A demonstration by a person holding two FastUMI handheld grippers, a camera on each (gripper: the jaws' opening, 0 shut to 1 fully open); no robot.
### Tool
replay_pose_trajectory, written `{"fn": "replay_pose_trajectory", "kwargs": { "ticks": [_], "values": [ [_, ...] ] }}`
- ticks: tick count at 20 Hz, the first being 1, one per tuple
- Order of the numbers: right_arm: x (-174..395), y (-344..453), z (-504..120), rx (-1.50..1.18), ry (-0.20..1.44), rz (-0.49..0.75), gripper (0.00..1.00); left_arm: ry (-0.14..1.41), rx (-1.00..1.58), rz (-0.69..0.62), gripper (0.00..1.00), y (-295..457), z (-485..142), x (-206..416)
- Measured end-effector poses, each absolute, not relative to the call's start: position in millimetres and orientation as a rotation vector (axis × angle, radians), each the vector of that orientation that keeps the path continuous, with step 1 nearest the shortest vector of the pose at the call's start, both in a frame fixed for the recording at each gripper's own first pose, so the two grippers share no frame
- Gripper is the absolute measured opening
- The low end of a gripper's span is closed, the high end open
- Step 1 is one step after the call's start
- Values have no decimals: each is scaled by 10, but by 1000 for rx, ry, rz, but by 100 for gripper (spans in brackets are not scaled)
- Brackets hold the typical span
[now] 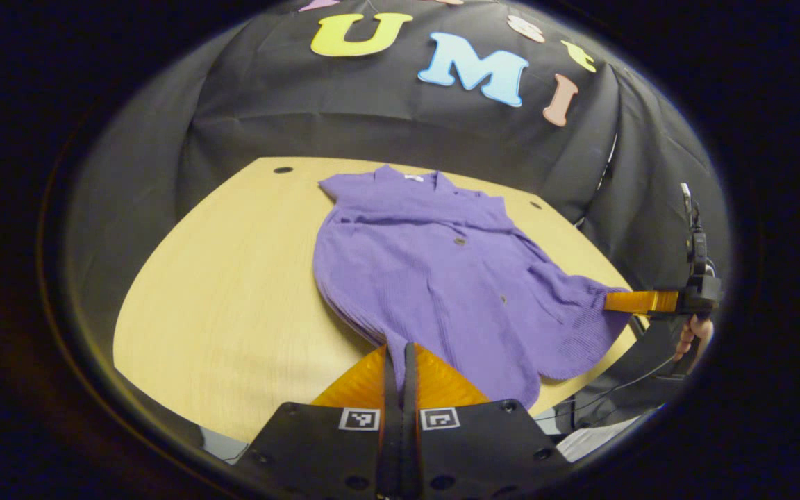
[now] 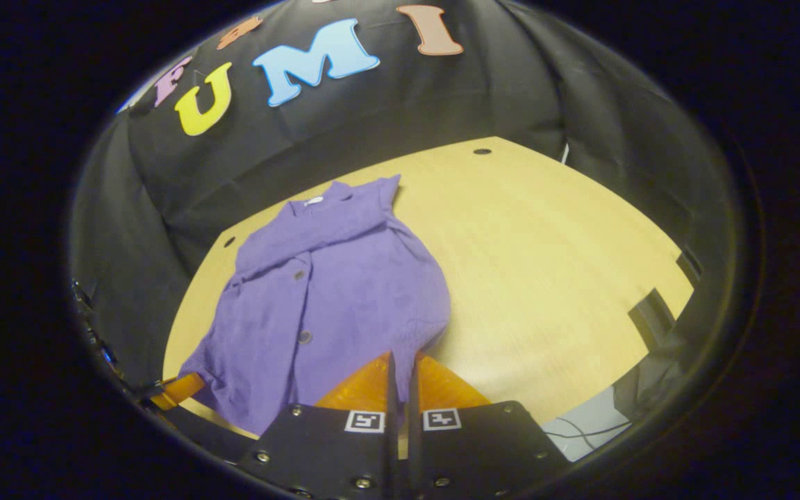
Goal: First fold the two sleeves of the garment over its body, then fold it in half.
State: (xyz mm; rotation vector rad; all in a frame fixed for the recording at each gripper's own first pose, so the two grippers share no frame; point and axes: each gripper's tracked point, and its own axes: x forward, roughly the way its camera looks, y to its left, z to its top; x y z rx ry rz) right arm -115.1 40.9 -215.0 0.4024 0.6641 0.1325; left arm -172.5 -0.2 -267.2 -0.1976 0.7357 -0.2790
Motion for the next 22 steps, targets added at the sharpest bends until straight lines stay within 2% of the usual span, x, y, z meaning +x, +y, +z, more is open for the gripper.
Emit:
{"fn": "replay_pose_trajectory", "kwargs": {
  "ticks": [6, 13, 22],
  "values": [
    [-644, 479, -1501, 417, 569, 222, 6, 632, -254, -251, 7, -22, -2096, -1075],
    [235, 519, -942, 432, 491, 295, 5, 549, -296, -200, 7, -8, -1620, -35],
    [1490, 632, -752, 467, 499, 358, 5, 505, -304, -127, 7, 7, -1527, 1396]
  ]
}}
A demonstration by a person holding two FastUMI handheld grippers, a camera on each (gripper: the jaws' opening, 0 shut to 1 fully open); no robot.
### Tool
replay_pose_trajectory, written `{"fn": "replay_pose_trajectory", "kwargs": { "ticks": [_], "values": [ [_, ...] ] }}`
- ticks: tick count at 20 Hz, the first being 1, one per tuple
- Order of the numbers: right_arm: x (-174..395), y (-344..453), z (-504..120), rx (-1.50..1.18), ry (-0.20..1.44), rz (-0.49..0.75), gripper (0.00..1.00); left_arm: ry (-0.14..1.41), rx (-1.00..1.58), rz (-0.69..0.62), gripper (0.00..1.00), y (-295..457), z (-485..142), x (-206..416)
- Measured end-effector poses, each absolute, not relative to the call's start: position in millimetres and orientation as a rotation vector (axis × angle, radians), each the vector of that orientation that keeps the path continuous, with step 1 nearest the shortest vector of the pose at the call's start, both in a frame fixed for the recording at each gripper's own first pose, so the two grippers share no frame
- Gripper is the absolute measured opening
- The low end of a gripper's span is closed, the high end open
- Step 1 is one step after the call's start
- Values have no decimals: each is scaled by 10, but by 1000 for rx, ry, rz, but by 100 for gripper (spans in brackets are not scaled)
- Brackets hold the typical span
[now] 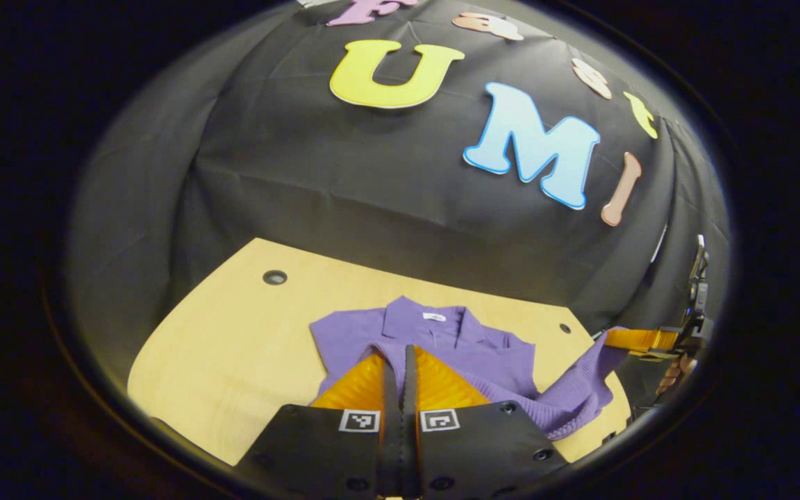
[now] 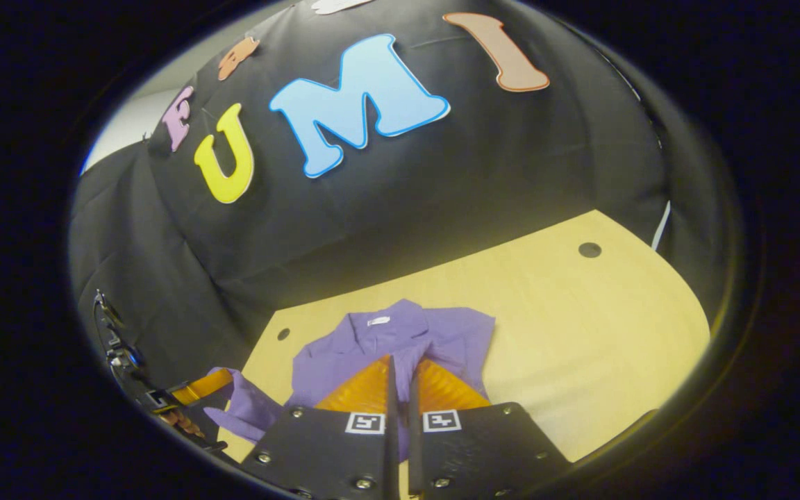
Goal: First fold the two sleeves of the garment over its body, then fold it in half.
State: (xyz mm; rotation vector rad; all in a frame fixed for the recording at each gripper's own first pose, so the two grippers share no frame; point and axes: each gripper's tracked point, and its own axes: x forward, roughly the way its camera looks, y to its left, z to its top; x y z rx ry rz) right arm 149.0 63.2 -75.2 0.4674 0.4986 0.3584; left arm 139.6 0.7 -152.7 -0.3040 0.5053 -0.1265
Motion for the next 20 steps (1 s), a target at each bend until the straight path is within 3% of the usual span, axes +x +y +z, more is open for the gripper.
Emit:
{"fn": "replay_pose_trajectory", "kwargs": {
  "ticks": [11, 20],
  "values": [
    [2872, 550, -1055, 480, 523, 329, 6, 488, -243, -21, 6, 140, -1904, 2848],
    [3391, 586, -1639, 413, 581, 248, 5, 508, -171, 124, 6, 440, -2378, 3192]
  ]
}}
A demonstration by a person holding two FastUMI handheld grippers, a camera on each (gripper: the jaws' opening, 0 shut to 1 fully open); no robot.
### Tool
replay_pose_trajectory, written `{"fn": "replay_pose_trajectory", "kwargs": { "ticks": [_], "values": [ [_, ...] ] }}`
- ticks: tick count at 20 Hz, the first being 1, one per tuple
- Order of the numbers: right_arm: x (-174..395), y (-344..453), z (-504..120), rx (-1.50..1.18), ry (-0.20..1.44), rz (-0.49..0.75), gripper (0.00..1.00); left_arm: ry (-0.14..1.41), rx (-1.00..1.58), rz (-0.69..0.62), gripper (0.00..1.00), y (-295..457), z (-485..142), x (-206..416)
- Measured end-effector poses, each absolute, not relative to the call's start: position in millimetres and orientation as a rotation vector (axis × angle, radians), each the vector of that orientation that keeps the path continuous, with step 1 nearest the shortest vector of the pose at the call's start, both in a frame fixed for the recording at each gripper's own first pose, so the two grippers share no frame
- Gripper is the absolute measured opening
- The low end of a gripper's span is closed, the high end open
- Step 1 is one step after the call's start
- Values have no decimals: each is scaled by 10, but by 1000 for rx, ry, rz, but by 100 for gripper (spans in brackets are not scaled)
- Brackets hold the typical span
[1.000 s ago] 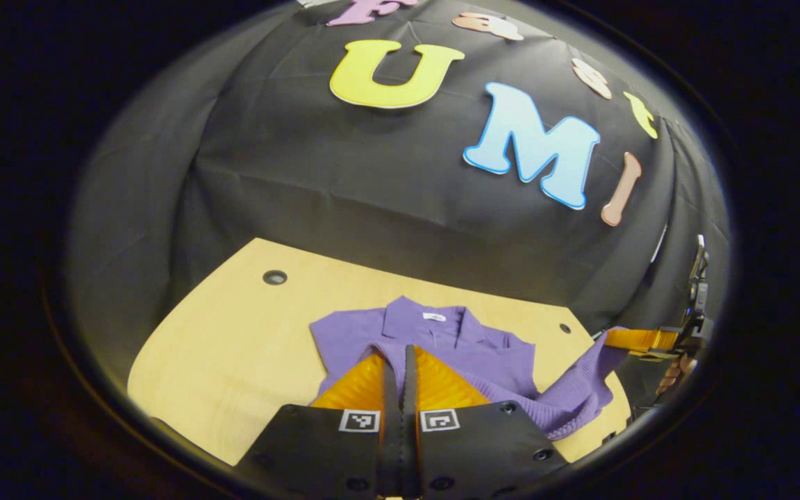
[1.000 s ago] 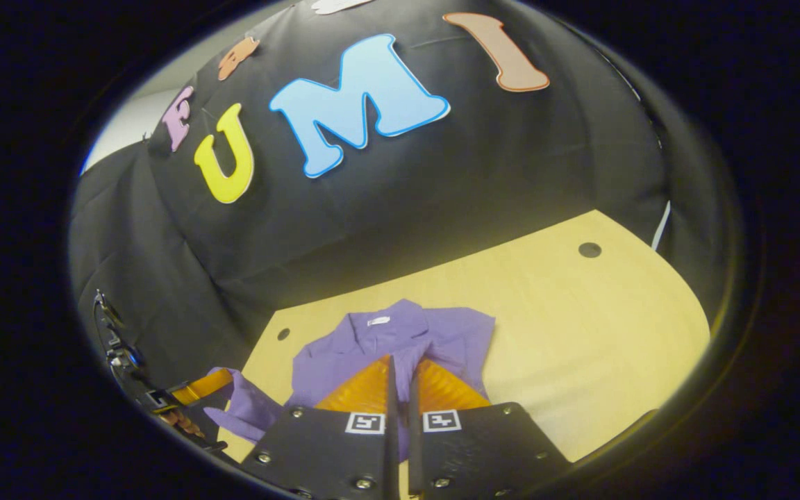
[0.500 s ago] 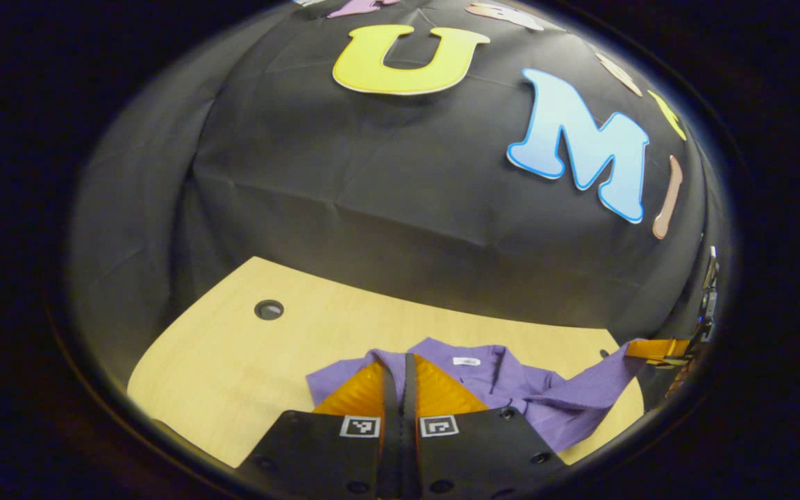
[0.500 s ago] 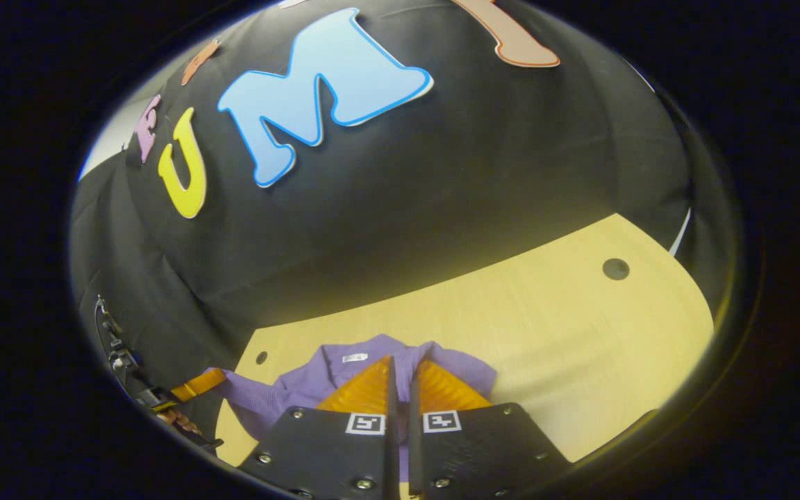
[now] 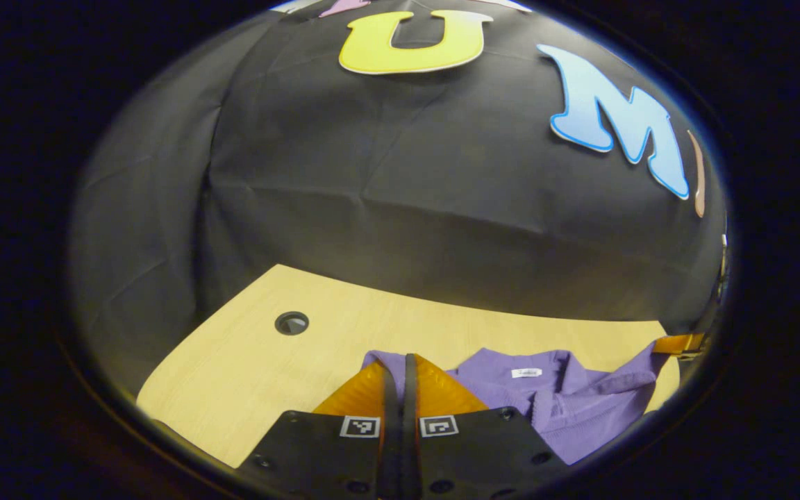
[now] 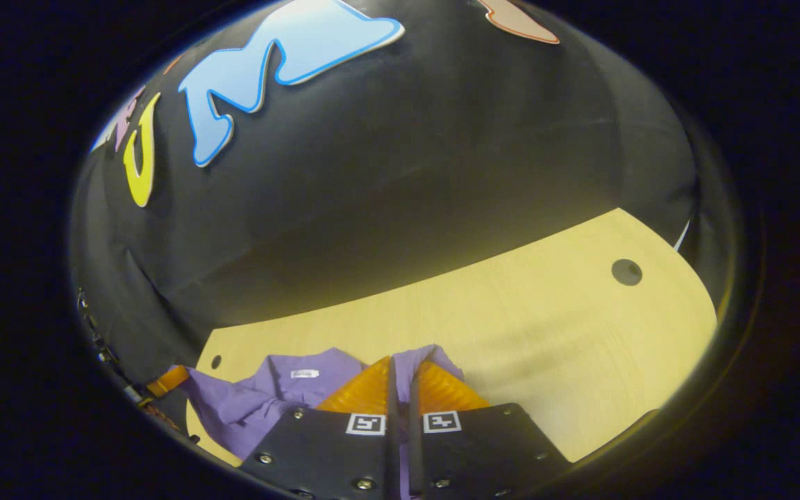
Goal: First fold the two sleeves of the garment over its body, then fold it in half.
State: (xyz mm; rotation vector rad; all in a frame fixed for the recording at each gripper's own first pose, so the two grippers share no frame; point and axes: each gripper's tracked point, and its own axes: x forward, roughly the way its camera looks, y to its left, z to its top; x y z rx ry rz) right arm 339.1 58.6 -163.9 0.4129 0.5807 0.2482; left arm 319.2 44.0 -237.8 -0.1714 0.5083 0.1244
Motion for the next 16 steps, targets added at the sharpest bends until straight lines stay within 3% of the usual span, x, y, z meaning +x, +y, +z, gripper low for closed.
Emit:
{"fn": "replay_pose_trajectory", "kwargs": {
  "ticks": [4, 5, 6, 8, 9, 11, 12, 13, 16],
  "values": [
    [3393, 540, -1653, 326, 561, 225, 12, 528, -143, 149, 15, 410, -2444, 3170],
    [3387, 526, -1623, 307, 552, 219, 16, 530, -130, 151, 19, 409, -2444, 3174],
    [3355, 506, -1582, 296, 546, 214, 27, 535, -120, 152, 23, 400, -2432, 3155],
    [3294, 536, -1530, 287, 546, 222, 35, 536, -127, 133, 45, 342, -2377, 3120],
    [3245, 541, -1473, 276, 541, 225, 53, 523, -129, 119, 56, 309, -2319, 3105],
    [3134, 518, -1338, 248, 512, 215, 61, 497, -109, 105, 79, 288, -2195, 3045],
    [3061, 529, -1249, 241, 494, 212, 66, 487, -99, 94, 81, 266, -2120, 2999],
    [2980, 512, -1146, 235, 479, 201, 79, 476, -91, 83, 84, 246, -2038, 2950],
    [2707, 518, -859, 213, 421, 187, 88, 408, -80, 42, 95, 173, -1695, 2792]
  ]
}}
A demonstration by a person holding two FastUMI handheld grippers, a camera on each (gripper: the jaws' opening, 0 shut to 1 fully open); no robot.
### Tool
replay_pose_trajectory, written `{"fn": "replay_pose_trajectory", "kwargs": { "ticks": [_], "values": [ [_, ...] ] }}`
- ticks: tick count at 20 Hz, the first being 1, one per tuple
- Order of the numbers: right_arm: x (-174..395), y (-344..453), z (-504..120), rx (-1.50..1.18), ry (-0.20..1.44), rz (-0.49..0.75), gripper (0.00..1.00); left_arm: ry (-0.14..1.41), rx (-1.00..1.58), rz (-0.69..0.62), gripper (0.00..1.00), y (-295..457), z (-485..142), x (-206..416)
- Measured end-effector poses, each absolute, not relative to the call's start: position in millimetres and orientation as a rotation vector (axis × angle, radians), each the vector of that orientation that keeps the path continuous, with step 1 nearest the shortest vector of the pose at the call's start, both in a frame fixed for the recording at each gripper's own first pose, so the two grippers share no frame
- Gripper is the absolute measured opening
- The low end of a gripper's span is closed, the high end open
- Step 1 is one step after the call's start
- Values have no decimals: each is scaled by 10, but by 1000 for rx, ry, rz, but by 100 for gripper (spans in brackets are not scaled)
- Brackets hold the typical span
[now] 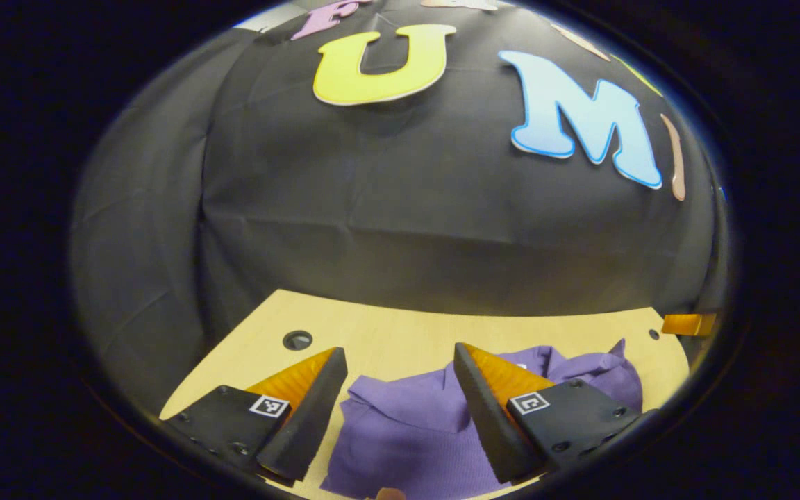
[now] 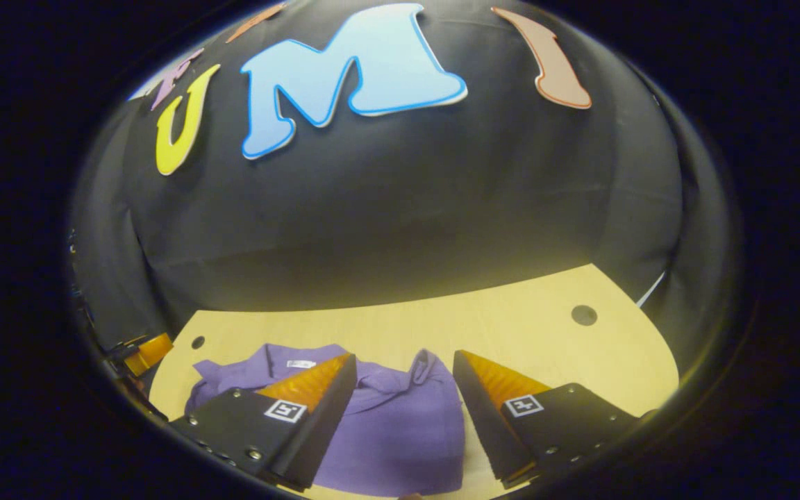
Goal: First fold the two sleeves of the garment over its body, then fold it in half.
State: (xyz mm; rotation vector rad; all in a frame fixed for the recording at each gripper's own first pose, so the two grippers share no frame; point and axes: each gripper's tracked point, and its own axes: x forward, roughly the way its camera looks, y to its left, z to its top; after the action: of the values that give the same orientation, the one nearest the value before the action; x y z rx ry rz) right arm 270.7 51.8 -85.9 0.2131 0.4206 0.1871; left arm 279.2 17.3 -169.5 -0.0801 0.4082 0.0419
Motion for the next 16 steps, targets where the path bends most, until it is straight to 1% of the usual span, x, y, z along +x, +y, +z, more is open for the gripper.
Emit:
{"fn": "replay_pose_trajectory", "kwargs": {
  "ticks": [1, 9, 16],
  "values": [
    [2600, 512, -752, 195, 397, 177, 88, 393, -77, 28, 99, 149, -1596, 2725],
    [1543, 556, 106, 77, 185, 127, 88, 258, -76, -61, 99, 47, -830, 1908],
    [735, 555, 462, -19, 73, 75, 88, 181, -72, -111, 98, 1, -411, 1262]
  ]
}}
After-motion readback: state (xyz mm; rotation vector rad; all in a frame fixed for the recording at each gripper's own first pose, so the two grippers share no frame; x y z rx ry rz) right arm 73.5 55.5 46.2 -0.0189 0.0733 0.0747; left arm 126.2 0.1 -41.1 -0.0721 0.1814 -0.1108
